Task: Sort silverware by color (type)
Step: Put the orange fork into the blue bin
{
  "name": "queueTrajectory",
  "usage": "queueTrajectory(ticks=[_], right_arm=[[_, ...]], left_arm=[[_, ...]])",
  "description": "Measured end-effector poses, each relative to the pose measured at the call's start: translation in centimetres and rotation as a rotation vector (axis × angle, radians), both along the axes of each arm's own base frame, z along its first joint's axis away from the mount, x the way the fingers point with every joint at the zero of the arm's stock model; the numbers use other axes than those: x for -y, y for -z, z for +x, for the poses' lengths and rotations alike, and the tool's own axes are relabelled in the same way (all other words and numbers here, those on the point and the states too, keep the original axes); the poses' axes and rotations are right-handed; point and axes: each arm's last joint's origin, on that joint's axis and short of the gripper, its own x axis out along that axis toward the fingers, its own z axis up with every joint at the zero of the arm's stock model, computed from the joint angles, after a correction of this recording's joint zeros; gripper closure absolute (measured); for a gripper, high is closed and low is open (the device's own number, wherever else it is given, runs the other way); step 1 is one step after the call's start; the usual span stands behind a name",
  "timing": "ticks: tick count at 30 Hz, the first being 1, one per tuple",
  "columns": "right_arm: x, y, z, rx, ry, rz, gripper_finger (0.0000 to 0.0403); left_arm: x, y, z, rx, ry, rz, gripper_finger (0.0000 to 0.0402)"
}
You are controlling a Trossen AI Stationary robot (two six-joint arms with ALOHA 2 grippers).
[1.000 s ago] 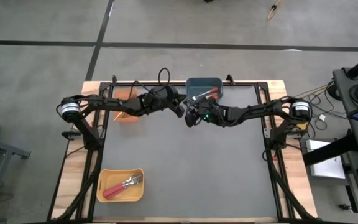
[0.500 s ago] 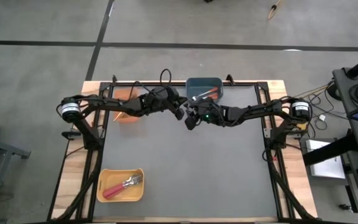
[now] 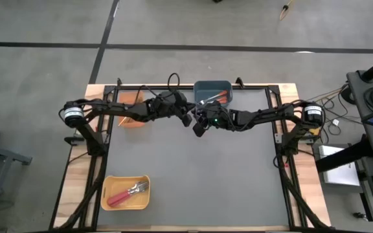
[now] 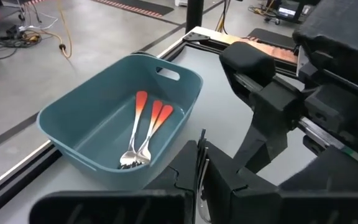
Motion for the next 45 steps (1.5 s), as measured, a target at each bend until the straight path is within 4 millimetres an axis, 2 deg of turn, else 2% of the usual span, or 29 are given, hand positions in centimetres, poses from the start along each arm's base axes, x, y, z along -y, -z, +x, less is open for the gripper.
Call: queueTrajectory(ticks=[4,7,11,18,23,27,35,41,45], right_arm=[[0.1,0.1,-0.1,-0.009,0.011,-0.003,0.0345],[0.5,0.3,-0.3,-0.014,0.047,0.038,0.0347],[0.8,0.4,-0.4,-0.013,0.073,0.067,0.0328],[0.7,0.5,-0.4,0.017,0.057,0.153,0.0271],[0.6,0.9,-0.7,-0.031,0.065,0.175,0.024],[0.6,1.7,-0.5,-0.053,0.063,0.186,0.023],[0.5,3.1,-0.8,-0.172,0.026,0.172,0.0239],[0.5,2.6,-0.3,-0.137,0.017,0.227,0.0253],[0.6,1.8,0.3,-0.154,0.028,0.252,0.0262]], left_arm=[[0.0,0.1,0.0,-0.011,-0.009,0.015,0.0402],[-0.1,0.4,0.0,-0.028,-0.024,0.025,0.0402],[-0.2,0.8,0.2,-0.033,-0.026,0.025,0.0402],[-0.3,1.0,0.2,-0.04,-0.052,0.025,0.0402],[-0.3,1.0,0.2,-0.034,-0.057,0.013,0.0402],[-0.3,1.1,0.2,-0.041,-0.056,0.012,0.0402],[0.0,2.0,-0.7,-0.216,-0.027,0.015,0.0402],[0.6,-0.7,-2.5,-0.263,0.031,0.116,0.0402],[1.3,-3.3,-4.9,-0.217,0.063,0.219,0.0402]])
